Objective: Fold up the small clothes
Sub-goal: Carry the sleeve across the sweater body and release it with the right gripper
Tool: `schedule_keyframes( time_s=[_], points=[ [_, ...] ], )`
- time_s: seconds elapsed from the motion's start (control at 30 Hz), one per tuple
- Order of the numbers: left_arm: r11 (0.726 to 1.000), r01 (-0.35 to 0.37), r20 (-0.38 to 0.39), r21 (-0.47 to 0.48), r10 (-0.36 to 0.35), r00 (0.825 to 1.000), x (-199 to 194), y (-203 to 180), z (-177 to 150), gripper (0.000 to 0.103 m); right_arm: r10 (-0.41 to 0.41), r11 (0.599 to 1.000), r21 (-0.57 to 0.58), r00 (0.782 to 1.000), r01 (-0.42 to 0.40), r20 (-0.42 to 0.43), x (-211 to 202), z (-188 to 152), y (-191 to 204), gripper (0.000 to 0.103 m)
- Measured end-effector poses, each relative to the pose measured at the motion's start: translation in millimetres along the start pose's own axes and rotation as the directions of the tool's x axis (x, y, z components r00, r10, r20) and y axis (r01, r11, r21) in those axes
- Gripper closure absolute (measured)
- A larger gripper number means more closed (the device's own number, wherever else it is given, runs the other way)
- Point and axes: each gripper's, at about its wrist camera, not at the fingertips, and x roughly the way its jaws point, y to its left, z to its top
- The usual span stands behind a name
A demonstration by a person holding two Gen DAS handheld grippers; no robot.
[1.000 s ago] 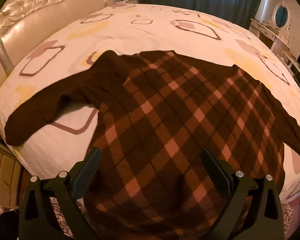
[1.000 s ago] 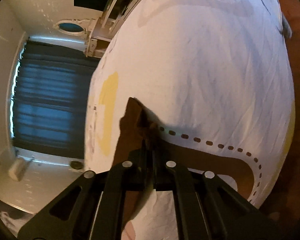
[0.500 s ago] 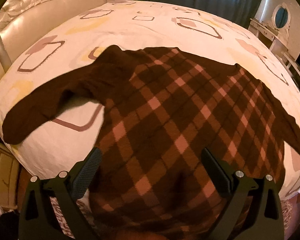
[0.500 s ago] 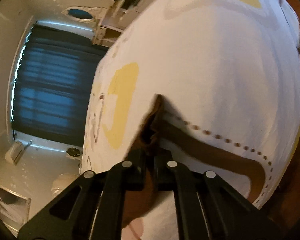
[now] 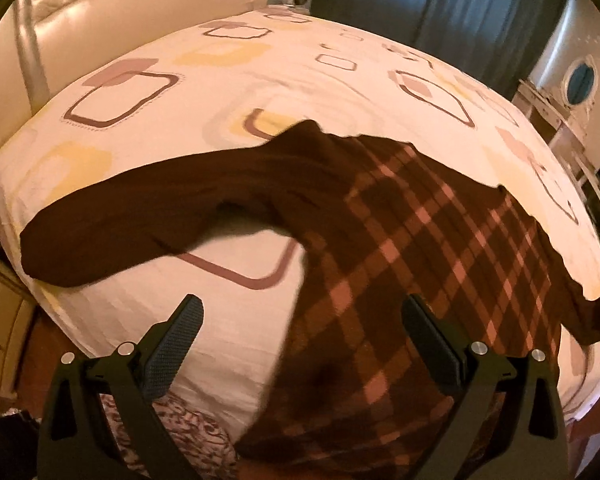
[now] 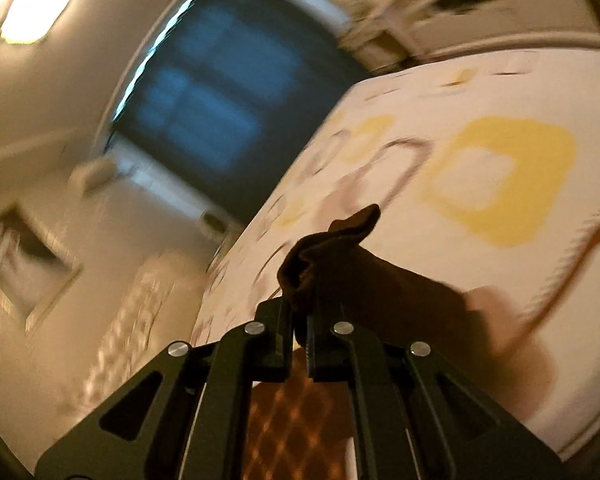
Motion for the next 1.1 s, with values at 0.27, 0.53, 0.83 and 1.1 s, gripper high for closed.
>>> schedule_keyframes(
  time_s=[0.27,0.53,0.83,1.1],
  points=[
    [1.0,-0.005,0.024,0.022,0.005,1.0,-8,23,-2,0.004,0.059,0.966,-0.226,0.953,-0.129,-0.296,113,-127,128,0.099],
    [0.999,0.009,0.041,0.043,-0.011,0.999,-9,31,-4,0.004,-0.018,0.904,-0.368,0.842,-0.217,-0.54,185,-274,181,0.099],
    [0.999,0.027,0.021,0.034,-0.028,0.999,0,31,-5,0.004,-0.139,0.845,-0.464,0.728,-0.267,-0.672,218,-376,190,0.099],
    [0.999,0.03,-0.002,0.019,-0.029,1.0,9,34,-8,0.004,-0.2,0.817,-0.506,0.687,-0.276,-0.699,227,-410,191,0.099]
  ],
)
